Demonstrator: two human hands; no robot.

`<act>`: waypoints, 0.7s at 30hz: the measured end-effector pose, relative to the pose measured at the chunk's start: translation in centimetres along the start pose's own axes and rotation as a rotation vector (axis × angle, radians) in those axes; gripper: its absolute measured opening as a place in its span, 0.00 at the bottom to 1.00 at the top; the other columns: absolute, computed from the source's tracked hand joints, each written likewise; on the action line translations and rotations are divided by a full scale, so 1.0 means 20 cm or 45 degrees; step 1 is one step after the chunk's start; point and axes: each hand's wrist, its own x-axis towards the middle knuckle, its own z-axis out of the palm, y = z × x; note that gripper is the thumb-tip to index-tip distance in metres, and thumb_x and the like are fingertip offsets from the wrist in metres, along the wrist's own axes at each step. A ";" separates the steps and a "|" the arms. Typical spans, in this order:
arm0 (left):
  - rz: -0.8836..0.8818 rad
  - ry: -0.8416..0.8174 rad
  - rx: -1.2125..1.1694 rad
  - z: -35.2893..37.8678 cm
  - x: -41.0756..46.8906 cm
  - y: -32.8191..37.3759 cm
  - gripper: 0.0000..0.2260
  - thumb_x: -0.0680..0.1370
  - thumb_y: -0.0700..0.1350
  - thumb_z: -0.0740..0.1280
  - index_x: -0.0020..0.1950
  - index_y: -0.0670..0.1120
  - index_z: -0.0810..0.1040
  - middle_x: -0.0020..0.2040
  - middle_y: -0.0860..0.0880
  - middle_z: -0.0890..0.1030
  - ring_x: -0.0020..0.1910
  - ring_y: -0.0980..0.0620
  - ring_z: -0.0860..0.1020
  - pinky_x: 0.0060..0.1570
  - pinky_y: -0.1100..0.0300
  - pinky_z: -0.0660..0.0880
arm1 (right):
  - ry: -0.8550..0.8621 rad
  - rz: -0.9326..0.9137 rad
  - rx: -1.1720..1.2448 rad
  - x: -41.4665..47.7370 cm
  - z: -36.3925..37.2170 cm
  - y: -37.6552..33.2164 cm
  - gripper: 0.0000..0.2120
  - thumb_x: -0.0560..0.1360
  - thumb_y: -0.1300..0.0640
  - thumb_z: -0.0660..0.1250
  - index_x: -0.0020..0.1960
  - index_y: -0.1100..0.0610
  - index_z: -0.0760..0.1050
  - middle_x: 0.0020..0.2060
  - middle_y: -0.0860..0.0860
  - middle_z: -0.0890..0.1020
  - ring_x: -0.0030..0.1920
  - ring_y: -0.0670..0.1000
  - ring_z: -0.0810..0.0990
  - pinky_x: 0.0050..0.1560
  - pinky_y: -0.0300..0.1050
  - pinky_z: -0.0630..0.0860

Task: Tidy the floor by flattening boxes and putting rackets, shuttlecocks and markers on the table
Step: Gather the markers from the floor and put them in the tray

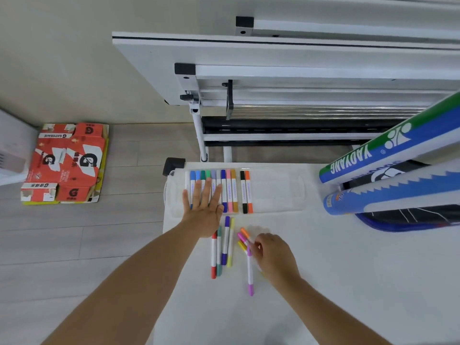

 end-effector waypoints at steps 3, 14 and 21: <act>-0.004 0.001 -0.022 0.00 -0.01 0.00 0.28 0.84 0.59 0.39 0.74 0.56 0.21 0.71 0.49 0.17 0.70 0.43 0.20 0.72 0.34 0.32 | -0.051 0.031 -0.063 -0.15 0.06 0.00 0.17 0.79 0.38 0.57 0.50 0.50 0.75 0.41 0.45 0.79 0.40 0.44 0.74 0.42 0.34 0.69; 0.018 -0.009 -0.004 -0.01 -0.03 0.01 0.28 0.84 0.58 0.39 0.73 0.56 0.21 0.71 0.49 0.17 0.70 0.43 0.20 0.72 0.35 0.32 | -0.103 0.229 0.001 -0.15 0.10 -0.09 0.14 0.79 0.45 0.57 0.54 0.52 0.75 0.45 0.47 0.79 0.45 0.49 0.80 0.42 0.43 0.75; 0.035 0.009 0.019 0.01 -0.01 0.00 0.28 0.84 0.59 0.38 0.73 0.56 0.21 0.71 0.49 0.17 0.70 0.43 0.20 0.72 0.35 0.31 | -0.066 0.282 0.627 0.21 -0.15 -0.04 0.07 0.79 0.55 0.60 0.44 0.55 0.72 0.41 0.50 0.75 0.38 0.45 0.74 0.35 0.33 0.66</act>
